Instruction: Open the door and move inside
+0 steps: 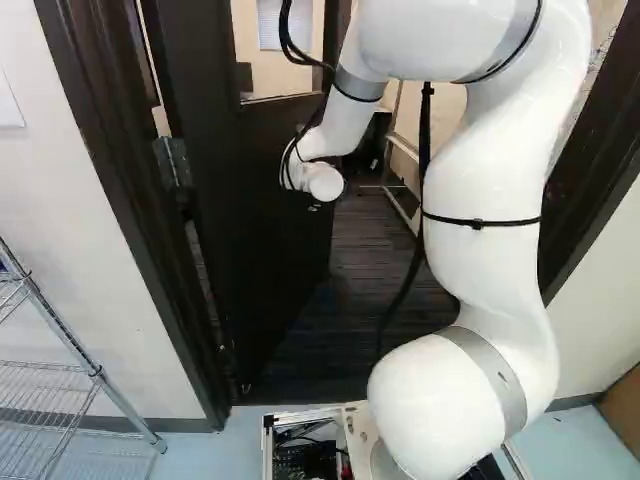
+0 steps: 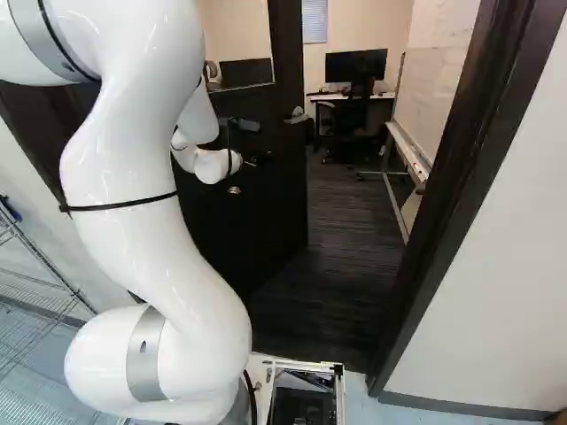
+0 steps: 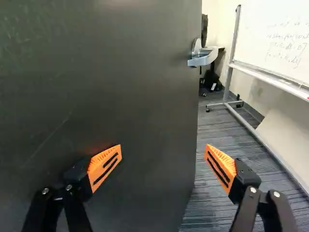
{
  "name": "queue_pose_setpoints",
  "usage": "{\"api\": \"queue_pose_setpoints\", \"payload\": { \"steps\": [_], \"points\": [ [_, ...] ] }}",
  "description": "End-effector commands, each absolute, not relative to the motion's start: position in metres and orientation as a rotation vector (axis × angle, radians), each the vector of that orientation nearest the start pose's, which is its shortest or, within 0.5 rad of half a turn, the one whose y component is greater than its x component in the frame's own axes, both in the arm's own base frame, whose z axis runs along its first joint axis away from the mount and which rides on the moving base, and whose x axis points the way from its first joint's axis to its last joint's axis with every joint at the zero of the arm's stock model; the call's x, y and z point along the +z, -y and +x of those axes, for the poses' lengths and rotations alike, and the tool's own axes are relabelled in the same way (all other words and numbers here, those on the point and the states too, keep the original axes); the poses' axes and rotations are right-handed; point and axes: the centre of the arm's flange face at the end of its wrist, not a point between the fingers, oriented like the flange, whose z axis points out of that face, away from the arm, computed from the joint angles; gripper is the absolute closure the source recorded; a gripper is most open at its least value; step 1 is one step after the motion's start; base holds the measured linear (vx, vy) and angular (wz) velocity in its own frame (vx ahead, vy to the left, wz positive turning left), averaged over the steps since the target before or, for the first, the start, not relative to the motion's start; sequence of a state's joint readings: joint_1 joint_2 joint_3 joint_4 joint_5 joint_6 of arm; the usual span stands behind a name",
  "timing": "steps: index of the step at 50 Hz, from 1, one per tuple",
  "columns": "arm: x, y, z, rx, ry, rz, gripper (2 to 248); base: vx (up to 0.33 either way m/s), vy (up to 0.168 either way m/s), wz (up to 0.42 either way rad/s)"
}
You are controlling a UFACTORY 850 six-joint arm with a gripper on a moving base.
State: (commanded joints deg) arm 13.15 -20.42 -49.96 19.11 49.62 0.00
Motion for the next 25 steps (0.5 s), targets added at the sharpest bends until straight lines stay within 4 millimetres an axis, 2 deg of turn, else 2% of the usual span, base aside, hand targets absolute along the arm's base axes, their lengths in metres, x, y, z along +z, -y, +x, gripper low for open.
{"api": "queue_pose_setpoints", "payload": {
  "steps": [25],
  "points": [
    [0.410,-0.130,0.589,-1.933,-0.129,-2.328,3,0.000,0.000,0.000]
  ]
}}
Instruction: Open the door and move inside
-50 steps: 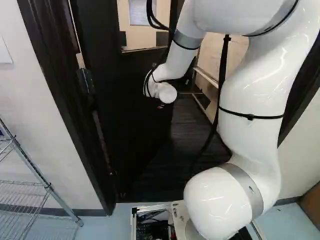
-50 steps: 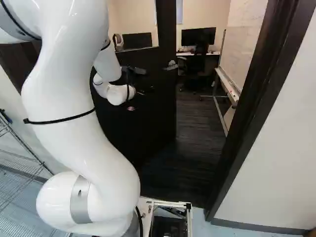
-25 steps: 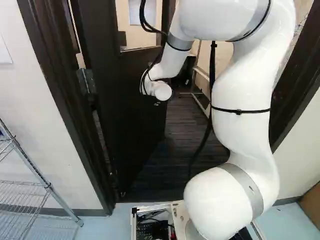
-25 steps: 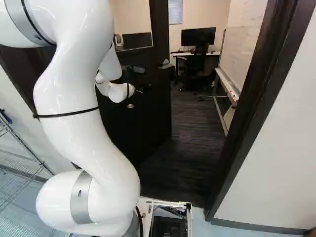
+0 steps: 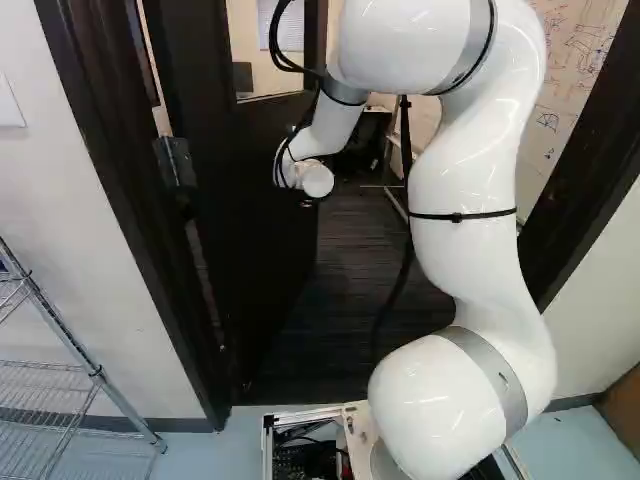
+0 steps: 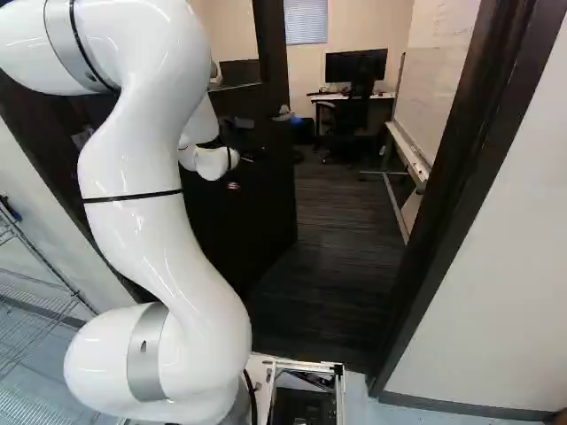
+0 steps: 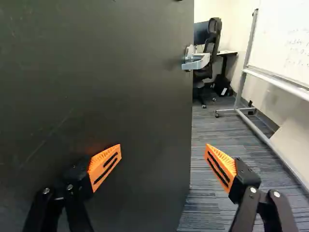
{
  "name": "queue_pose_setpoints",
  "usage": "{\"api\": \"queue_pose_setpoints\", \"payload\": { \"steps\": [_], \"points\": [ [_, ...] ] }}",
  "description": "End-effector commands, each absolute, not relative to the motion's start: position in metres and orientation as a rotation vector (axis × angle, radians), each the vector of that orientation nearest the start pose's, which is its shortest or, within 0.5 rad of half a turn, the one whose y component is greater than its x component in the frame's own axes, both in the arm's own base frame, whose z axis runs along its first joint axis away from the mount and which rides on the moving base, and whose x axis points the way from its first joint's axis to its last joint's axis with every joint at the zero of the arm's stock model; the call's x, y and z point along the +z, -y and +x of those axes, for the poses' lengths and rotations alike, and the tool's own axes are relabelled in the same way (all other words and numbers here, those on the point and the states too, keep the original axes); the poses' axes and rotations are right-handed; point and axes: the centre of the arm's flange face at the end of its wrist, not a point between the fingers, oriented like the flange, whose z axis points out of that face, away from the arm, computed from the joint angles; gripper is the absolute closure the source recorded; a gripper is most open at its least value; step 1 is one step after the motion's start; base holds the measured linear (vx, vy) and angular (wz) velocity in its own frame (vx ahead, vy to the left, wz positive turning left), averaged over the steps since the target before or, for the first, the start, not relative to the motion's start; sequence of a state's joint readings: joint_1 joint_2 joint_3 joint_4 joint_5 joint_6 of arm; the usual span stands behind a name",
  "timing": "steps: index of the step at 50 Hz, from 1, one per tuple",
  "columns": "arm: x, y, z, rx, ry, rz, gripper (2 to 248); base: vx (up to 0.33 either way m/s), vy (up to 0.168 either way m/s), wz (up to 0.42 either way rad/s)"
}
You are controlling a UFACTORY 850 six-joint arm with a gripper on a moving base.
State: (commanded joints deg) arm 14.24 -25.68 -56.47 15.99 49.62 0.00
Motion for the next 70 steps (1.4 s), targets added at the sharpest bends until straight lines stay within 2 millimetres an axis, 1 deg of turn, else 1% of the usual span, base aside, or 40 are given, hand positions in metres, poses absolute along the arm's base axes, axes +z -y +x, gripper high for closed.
{"api": "queue_pose_setpoints", "payload": {
  "steps": [16,30,70],
  "points": [
    [0.407,-0.147,0.609,-1.940,-0.060,-2.300,3,0.000,0.000,0.000],
    [0.405,-0.162,0.620,-1.942,0.003,-2.277,3,0.000,0.000,0.000],
    [0.401,-0.197,0.627,-1.907,0.204,-2.243,3,0.000,0.000,0.000]
  ]
}}
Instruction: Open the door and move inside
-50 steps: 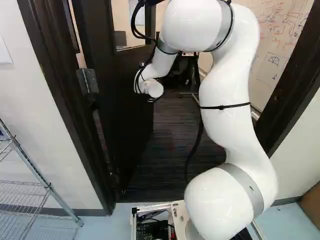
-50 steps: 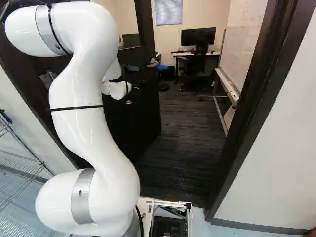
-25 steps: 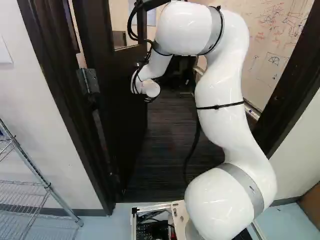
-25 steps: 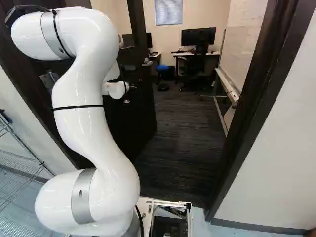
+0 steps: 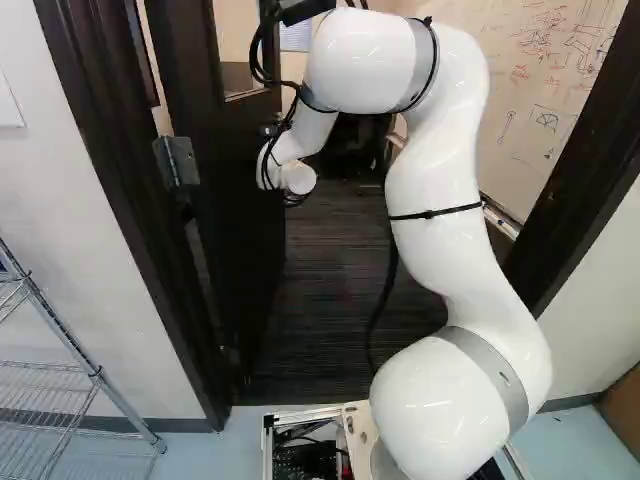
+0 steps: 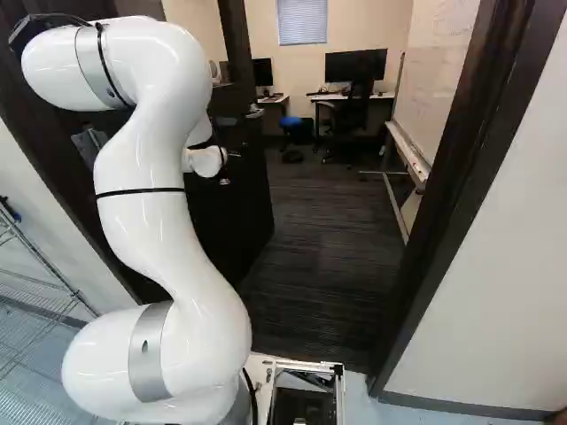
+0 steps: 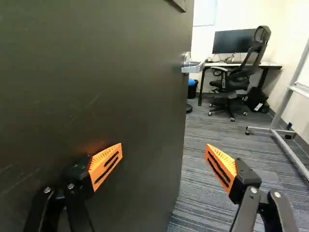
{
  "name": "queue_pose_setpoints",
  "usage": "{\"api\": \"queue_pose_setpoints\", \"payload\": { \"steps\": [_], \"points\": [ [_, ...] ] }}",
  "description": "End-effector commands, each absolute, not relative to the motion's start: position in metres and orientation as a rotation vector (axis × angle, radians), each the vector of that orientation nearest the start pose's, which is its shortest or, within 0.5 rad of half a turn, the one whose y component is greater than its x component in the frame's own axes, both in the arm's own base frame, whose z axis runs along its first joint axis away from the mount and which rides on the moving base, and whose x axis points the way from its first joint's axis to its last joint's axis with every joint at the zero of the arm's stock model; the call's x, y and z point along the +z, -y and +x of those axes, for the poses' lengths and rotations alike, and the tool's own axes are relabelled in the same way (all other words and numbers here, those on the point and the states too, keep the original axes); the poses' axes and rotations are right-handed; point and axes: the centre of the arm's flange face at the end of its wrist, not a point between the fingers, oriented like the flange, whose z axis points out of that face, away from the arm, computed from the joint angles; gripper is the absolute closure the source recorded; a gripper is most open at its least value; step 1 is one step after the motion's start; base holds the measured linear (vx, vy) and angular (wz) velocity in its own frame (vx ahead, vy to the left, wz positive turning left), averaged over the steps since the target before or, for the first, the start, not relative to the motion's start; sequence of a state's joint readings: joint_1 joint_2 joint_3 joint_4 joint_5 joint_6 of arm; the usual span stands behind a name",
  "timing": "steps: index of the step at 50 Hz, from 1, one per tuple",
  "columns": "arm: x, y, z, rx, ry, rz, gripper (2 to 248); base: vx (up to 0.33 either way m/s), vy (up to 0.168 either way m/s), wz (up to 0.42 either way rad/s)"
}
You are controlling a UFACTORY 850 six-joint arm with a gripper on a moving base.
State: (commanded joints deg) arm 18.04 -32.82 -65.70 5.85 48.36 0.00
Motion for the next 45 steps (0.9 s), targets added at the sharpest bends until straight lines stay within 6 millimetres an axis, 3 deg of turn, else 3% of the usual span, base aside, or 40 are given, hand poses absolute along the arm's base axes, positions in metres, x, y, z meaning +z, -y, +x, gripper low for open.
{"api": "queue_pose_setpoints", "payload": {
  "steps": [45],
  "points": [
    [0.396,-0.235,0.631,-1.856,0.428,-2.202,3,0.000,0.000,0.000]
  ]
}}
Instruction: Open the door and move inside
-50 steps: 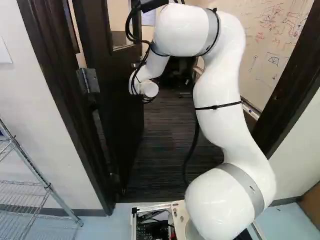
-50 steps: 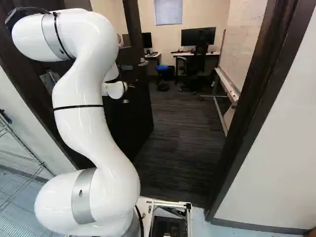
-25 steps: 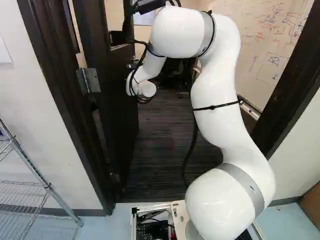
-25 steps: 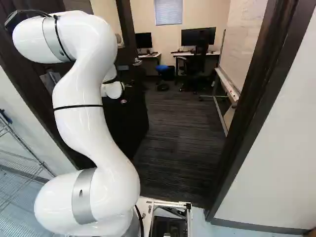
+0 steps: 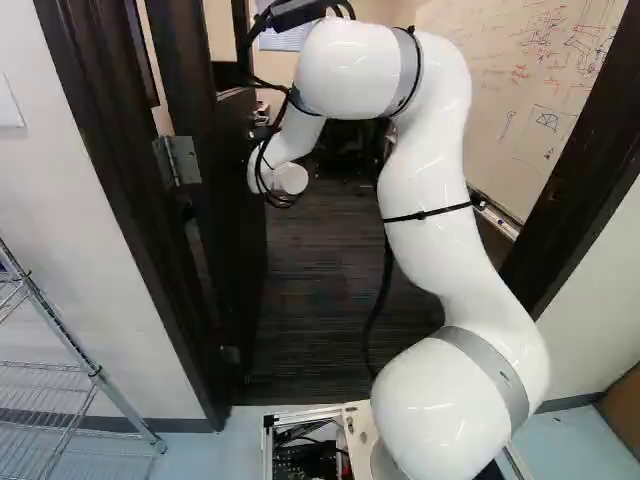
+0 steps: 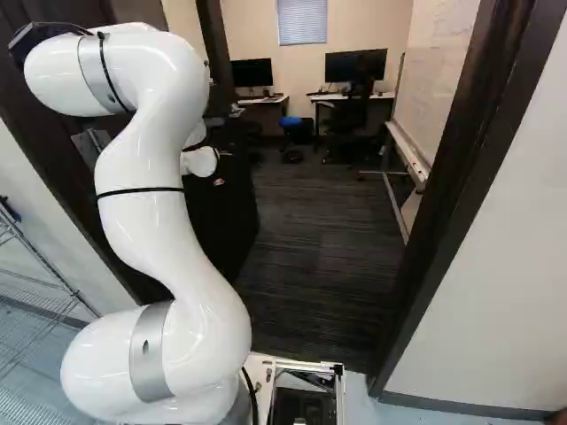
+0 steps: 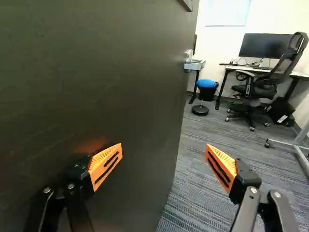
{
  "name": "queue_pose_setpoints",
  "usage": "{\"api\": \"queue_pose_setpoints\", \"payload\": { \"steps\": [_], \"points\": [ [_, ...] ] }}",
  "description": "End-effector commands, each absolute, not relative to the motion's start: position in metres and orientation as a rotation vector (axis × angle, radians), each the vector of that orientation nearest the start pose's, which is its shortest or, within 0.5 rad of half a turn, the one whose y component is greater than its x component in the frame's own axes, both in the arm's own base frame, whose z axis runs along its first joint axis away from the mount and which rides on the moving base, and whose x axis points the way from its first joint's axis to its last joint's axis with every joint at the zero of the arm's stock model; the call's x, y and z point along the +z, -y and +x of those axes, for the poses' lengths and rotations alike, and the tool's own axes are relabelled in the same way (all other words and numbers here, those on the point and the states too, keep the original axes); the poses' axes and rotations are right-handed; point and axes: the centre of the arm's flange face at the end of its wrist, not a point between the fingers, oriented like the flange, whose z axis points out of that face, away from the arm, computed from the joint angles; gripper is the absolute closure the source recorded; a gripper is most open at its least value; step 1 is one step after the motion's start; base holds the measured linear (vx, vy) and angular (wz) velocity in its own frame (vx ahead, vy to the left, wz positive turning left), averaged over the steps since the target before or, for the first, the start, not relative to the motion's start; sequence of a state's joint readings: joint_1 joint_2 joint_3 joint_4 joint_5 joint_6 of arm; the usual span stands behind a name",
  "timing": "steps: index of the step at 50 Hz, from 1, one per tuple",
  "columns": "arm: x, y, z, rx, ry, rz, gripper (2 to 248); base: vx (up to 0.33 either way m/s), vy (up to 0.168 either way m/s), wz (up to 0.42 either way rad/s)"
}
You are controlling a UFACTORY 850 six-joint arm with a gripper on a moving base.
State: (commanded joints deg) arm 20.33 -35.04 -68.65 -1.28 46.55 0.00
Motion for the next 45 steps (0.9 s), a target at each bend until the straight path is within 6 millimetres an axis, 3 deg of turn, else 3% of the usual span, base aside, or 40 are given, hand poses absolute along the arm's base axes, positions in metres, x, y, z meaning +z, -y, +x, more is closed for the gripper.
{"api": "queue_pose_setpoints", "payload": {
  "steps": [45],
  "points": [
    [0.390,-0.273,0.634,-1.808,0.643,-2.147,3,0.000,0.000,0.000]
  ]
}}
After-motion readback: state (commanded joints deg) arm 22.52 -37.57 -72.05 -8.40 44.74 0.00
